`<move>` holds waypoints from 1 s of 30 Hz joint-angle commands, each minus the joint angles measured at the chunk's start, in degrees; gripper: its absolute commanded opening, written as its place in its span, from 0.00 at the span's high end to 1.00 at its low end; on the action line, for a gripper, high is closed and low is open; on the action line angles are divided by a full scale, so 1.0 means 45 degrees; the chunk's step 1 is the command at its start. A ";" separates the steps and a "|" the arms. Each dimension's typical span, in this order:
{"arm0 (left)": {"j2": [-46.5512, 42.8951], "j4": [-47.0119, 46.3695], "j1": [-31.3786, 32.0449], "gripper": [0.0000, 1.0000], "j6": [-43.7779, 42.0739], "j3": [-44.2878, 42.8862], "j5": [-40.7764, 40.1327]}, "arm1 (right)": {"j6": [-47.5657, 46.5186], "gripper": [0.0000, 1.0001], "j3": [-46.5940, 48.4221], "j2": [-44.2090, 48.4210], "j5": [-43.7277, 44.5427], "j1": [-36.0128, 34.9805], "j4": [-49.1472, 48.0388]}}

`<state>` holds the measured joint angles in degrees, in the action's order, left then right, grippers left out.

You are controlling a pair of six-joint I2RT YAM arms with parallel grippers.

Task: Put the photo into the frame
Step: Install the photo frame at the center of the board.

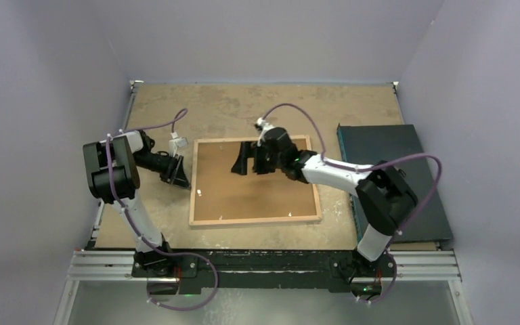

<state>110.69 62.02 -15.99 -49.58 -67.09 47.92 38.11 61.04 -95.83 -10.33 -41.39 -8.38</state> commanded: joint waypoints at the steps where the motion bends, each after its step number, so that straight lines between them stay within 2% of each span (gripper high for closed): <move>1: 0.0691 0.0803 0.0091 0.58 -0.0775 -0.0597 0.1599 | -0.0608 0.05 0.1040 -0.0825 -0.1349 -0.1008 -0.1983; 6: 0.0377 -0.1034 0.0494 0.65 0.0667 -0.0261 0.0805 | -0.1015 0.07 0.1403 -0.1904 -0.2108 -0.1793 -0.3129; 11: 0.0489 -0.2131 0.0749 0.86 0.1442 0.0059 0.0235 | -0.1544 0.08 0.1945 -0.3156 -0.2708 -0.2391 -0.3889; 14: 0.0518 -0.2343 0.0757 0.92 0.1584 0.0216 0.0034 | -0.1795 0.08 0.2543 -0.3995 -0.2959 -0.2646 -0.3955; 22: 0.0421 -0.2501 0.0750 0.94 0.1701 0.0358 -0.0052 | -0.2024 0.09 0.3829 -0.5530 -0.3486 -0.3034 -0.3973; 30: 0.0343 -0.2528 0.0761 0.95 0.1702 0.0366 -0.0133 | -0.1810 0.09 0.4076 -0.5971 -0.3814 -0.3235 -0.4145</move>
<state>112.95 57.08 -13.34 -39.88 -66.61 50.35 30.41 77.30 -122.63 -25.45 -55.48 -24.73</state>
